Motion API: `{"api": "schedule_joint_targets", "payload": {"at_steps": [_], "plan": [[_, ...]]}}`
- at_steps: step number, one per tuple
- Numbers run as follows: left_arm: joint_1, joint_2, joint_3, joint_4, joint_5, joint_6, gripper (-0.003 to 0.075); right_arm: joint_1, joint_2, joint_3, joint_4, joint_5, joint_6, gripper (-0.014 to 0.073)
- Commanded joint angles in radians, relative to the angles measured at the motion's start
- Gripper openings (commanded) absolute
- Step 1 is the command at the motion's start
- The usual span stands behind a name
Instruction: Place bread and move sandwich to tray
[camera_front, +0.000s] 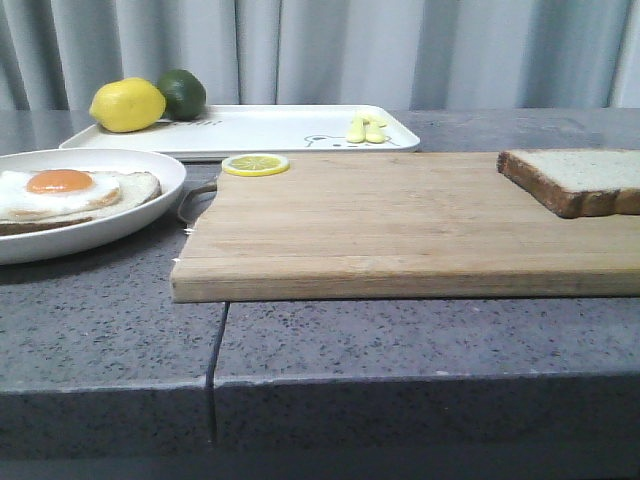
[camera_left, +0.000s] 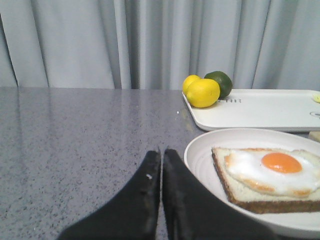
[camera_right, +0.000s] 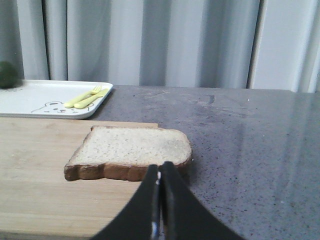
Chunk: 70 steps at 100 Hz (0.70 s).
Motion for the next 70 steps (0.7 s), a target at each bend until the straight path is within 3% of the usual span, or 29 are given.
{"api": "schedule_joint_targets", "payload": {"at_steps": [1, 26, 70], "plan": [[0.001, -0.027, -0.081, -0.044, -0.074, -0.01, -0.0019, -0.006, -0.009, -0.075, 0.036, -0.042, 0.019, -0.0117], [0.001, 0.113, -0.3, -0.107, 0.124, -0.01, -0.0019, -0.006, 0.13, -0.305, 0.05, 0.233, 0.019, -0.0117], [0.001, 0.489, -0.684, -0.151, 0.594, 0.043, -0.0019, -0.006, 0.533, -0.683, 0.05, 0.539, 0.017, -0.0117]]}}
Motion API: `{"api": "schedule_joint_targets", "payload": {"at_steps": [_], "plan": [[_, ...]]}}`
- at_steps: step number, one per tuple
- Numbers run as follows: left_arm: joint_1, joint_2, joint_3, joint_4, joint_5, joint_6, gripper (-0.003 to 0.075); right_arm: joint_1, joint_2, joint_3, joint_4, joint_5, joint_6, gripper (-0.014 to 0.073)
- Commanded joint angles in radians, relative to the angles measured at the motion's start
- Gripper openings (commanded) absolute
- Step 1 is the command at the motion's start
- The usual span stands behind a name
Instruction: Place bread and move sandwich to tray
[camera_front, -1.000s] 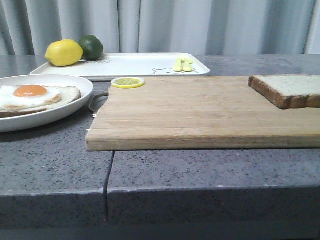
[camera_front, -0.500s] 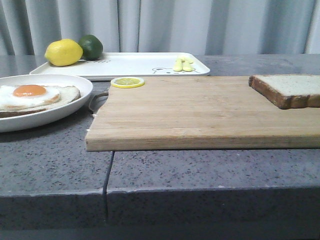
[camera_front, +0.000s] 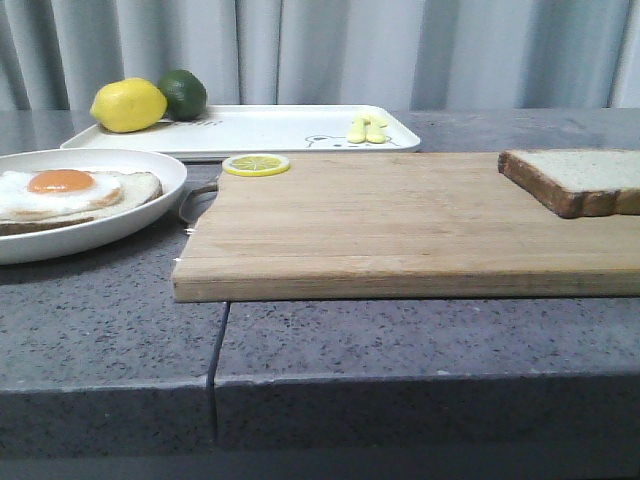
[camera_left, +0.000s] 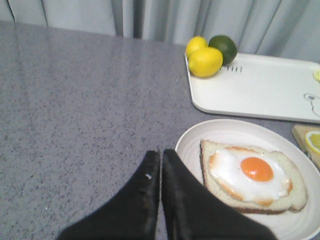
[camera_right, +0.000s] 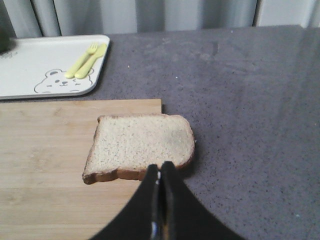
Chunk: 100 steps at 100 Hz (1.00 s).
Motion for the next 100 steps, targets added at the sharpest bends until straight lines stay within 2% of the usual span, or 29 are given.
{"api": "schedule_joint_targets", "payload": {"at_steps": [1, 17, 55, 65, 73, 90, 100], "plan": [[0.001, 0.072, -0.087, -0.042, 0.01, 0.022, -0.0019, -0.006, 0.089, -0.091, 0.0, 0.016, 0.001, -0.0117], [0.001, 0.144, -0.141, -0.138, 0.066, 0.022, -0.0019, -0.006, 0.185, -0.133, 0.004, 0.074, 0.001, -0.0117], [0.001, 0.163, -0.142, -0.144, 0.087, 0.022, -0.0018, -0.006, 0.213, -0.133, 0.052, 0.072, 0.003, -0.0114], [0.001, 0.163, -0.142, -0.144, 0.087, 0.024, 0.0, -0.006, 0.213, -0.133, 0.054, 0.074, 0.003, -0.0057], [0.001, 0.163, -0.142, -0.144, 0.087, 0.025, 0.0074, -0.006, 0.213, -0.133, 0.054, 0.07, 0.003, 0.0045], [0.001, 0.163, -0.142, -0.146, 0.093, 0.025, 0.036, -0.006, 0.213, -0.133, 0.054, 0.065, 0.003, 0.0311], [0.001, 0.163, -0.142, -0.146, 0.111, 0.025, 0.0433, -0.006, 0.213, -0.133, 0.054, 0.057, 0.003, 0.039]]}}
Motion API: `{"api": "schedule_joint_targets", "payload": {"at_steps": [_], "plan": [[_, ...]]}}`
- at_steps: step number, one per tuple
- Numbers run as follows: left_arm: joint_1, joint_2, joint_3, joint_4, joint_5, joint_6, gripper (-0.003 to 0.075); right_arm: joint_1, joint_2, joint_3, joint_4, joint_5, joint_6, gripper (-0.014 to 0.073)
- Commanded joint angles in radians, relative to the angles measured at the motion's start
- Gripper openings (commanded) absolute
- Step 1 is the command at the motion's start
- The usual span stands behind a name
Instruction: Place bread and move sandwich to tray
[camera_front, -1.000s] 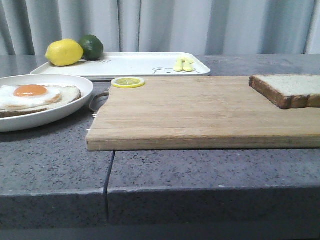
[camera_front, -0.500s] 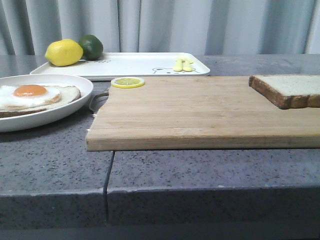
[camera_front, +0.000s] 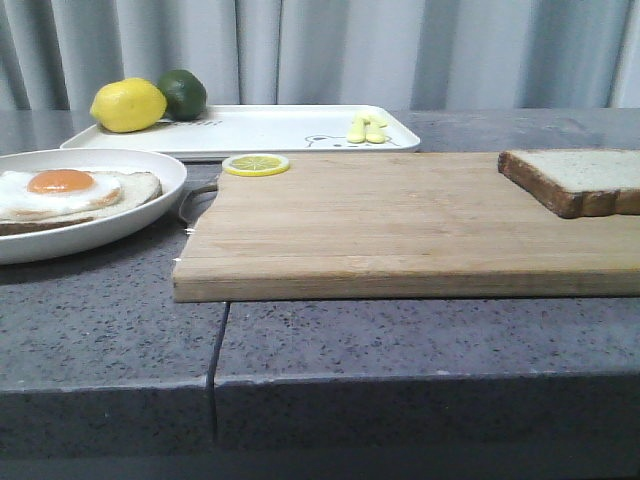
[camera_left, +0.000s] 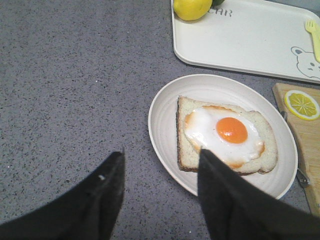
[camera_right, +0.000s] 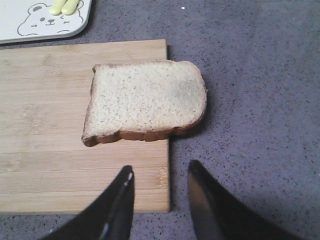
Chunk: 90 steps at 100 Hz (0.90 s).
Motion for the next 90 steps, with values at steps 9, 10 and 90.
{"api": "schedule_joint_targets", "payload": {"at_steps": [9, 10, 90], "plan": [[0.001, 0.008, -0.036, -0.016, -0.043, 0.001, 0.0431, -0.006, 0.006, -0.036, 0.003, -0.086, 0.001, 0.0394], [0.001, 0.008, -0.036, -0.016, -0.043, 0.001, 0.0431, -0.006, 0.006, -0.036, 0.003, -0.087, 0.001, 0.0394], [0.001, 0.008, -0.036, -0.016, -0.043, 0.001, 0.043, -0.006, 0.006, -0.036, 0.003, -0.093, 0.001, 0.0394]]}}
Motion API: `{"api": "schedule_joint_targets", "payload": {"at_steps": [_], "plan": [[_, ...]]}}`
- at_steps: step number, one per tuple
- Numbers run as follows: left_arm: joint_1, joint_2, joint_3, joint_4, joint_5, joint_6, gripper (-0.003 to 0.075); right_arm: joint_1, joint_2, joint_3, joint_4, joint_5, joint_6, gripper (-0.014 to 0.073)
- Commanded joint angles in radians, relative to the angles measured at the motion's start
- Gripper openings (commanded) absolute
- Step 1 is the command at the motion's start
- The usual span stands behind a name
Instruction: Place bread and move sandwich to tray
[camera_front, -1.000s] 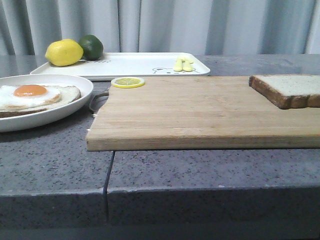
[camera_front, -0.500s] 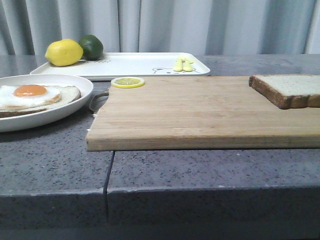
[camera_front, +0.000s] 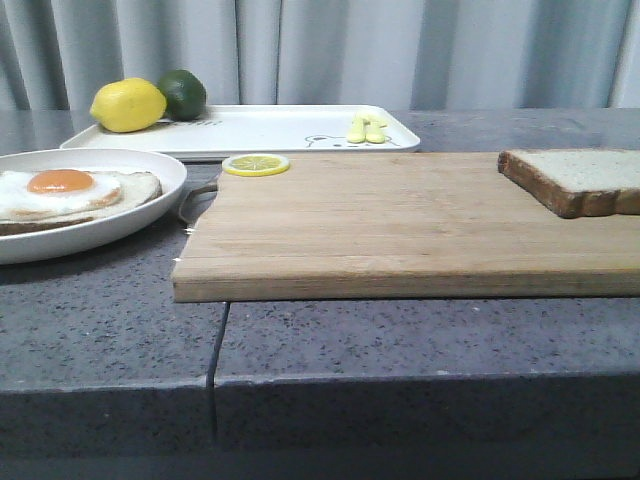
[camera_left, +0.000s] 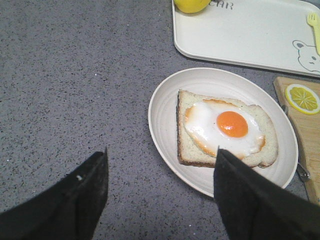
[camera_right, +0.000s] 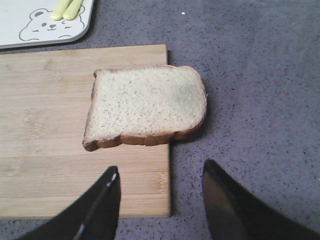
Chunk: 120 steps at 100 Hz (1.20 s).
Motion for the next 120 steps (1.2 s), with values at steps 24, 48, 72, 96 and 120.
{"api": "schedule_joint_targets", "payload": {"at_steps": [24, 48, 72, 96, 120], "plan": [[0.001, 0.008, -0.036, -0.013, -0.059, 0.001, 0.043, -0.011, 0.012, -0.036, 0.064, -0.077, -0.041, 0.0394], [0.001, 0.008, -0.036, -0.013, -0.059, 0.001, 0.043, -0.165, 0.082, -0.036, 0.431, -0.117, -0.374, 0.0394], [0.001, 0.008, -0.036, -0.013, -0.059, 0.001, 0.043, -0.354, 0.238, -0.035, 0.778, -0.104, -0.646, 0.0394], [0.001, 0.008, -0.036, -0.013, -0.059, 0.001, 0.043, -0.418, 0.381, -0.035, 1.022, -0.057, -0.827, 0.0394], [0.001, 0.008, -0.036, -0.013, -0.059, 0.001, 0.043, -0.476, 0.478, -0.035, 1.108, -0.056, -0.893, 0.0394]]}}
